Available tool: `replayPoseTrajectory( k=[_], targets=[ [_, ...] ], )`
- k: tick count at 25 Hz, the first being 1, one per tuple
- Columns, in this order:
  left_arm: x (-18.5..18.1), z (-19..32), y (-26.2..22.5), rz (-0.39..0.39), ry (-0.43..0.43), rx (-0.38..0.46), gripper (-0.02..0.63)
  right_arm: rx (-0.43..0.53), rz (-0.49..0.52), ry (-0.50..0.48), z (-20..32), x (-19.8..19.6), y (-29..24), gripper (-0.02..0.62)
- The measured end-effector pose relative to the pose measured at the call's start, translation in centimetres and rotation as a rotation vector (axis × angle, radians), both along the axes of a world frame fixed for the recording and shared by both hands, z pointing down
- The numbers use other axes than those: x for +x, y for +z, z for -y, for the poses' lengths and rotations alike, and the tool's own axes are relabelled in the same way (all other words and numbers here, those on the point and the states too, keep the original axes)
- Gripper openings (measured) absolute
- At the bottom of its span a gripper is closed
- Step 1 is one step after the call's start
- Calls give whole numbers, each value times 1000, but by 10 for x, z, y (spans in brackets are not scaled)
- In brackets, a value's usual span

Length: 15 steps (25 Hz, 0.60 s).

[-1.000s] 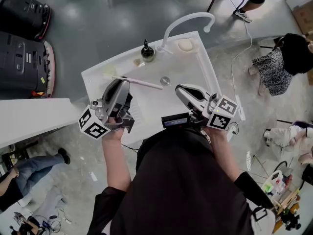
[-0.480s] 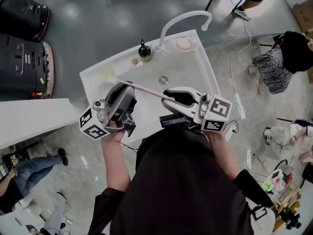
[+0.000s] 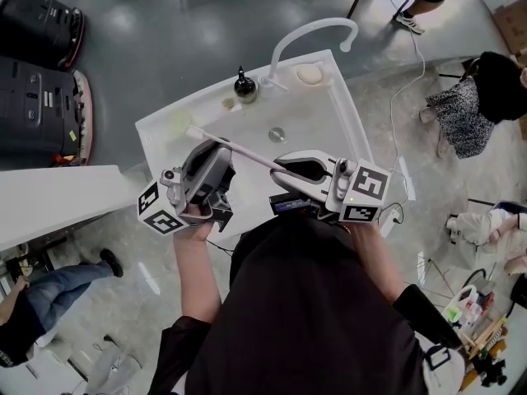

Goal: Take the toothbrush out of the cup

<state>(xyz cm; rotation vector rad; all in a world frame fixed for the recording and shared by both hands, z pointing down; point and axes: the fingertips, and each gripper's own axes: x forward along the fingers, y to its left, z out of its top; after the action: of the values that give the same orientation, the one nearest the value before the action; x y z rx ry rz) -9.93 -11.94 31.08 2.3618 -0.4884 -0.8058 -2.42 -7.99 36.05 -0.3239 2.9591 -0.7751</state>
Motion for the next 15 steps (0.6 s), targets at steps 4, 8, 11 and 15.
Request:
replayPoseTrajectory(
  k=[4, 8, 11, 15],
  targets=[
    [0, 5, 5, -1, -32, -37, 49, -4, 5, 10, 1, -1, 1, 55],
    [8, 9, 16, 47, -59, -102, 52, 33, -25, 65, 9, 3, 2, 54],
    [20, 8, 24, 87, -59, -149, 87, 100, -84, 121, 16, 8, 1, 54],
    [31, 12, 33, 115, -80, -219, 107, 299, -234, 189, 22, 10, 2, 54]
  ],
)
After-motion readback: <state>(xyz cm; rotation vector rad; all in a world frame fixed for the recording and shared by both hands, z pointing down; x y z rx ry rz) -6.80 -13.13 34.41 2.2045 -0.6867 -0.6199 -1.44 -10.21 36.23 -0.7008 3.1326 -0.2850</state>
